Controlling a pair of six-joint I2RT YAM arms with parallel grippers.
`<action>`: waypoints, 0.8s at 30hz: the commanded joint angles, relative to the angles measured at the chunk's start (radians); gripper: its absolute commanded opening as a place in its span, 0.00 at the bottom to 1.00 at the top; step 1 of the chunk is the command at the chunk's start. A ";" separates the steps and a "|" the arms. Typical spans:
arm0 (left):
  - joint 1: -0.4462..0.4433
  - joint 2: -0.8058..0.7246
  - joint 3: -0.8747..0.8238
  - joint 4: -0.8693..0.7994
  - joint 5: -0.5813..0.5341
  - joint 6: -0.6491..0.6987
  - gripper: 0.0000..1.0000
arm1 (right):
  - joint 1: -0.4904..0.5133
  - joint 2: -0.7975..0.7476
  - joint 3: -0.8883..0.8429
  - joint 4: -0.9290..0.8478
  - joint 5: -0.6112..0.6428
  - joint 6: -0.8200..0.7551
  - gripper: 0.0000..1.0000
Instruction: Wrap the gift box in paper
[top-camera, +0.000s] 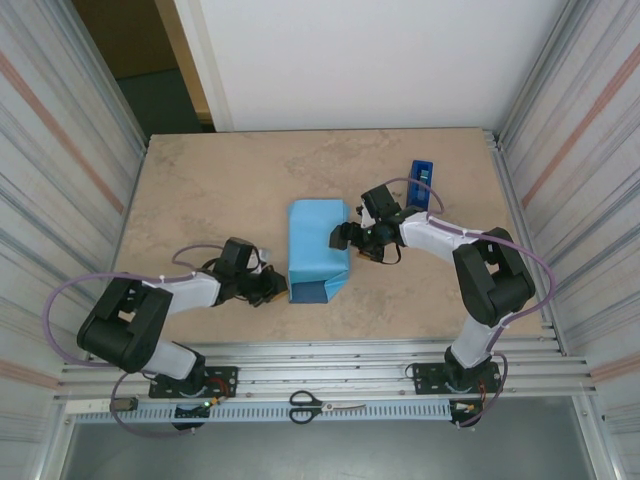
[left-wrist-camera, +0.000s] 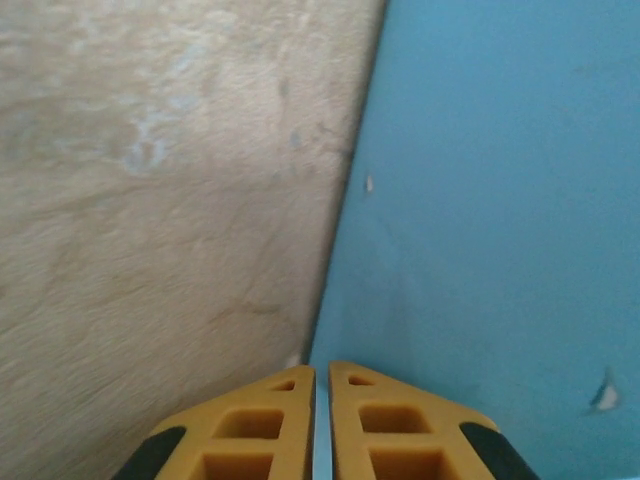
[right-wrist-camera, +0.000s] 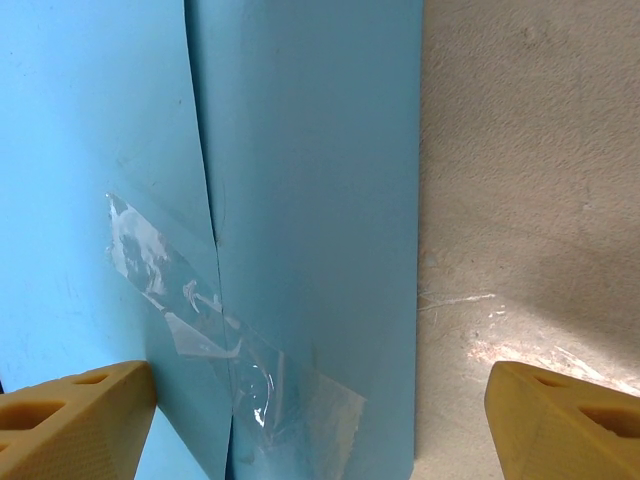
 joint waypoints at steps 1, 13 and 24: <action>-0.026 0.016 0.005 0.056 -0.013 -0.037 0.11 | 0.017 0.017 -0.032 -0.018 0.017 0.017 0.85; -0.079 0.013 -0.029 0.197 -0.098 -0.136 0.10 | 0.028 0.017 -0.040 -0.005 0.008 0.030 0.84; -0.136 0.005 -0.089 0.356 -0.233 -0.250 0.06 | 0.034 0.020 -0.052 0.014 0.004 0.044 0.84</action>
